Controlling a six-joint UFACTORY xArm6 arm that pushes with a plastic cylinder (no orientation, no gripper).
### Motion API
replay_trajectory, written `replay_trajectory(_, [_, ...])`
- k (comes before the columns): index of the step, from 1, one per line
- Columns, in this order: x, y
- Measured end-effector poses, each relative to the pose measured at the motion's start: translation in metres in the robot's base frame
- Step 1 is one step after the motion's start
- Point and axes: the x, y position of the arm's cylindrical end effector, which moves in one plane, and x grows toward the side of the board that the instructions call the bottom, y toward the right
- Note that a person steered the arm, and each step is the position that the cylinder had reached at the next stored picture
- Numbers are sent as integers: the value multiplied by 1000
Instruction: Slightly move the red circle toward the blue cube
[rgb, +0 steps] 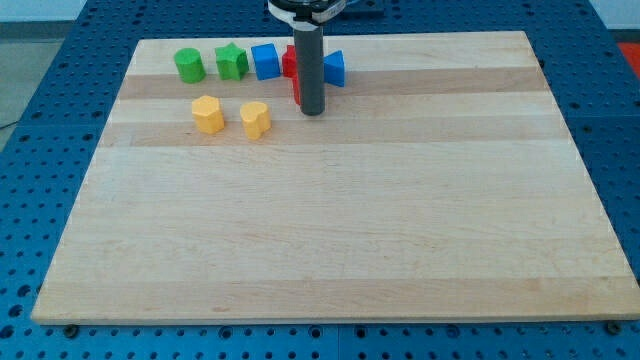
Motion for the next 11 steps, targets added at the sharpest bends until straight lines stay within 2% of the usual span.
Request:
replay_trajectory(1, [0,41])
replay_trajectory(2, [-5,43])
replay_trajectory(4, [-22,-37])
replay_trajectory(5, [-22,-43])
replay_trajectory(7, [-26,7])
replay_trajectory(9, [-45,-9])
replay_trajectory(11, [-45,-32])
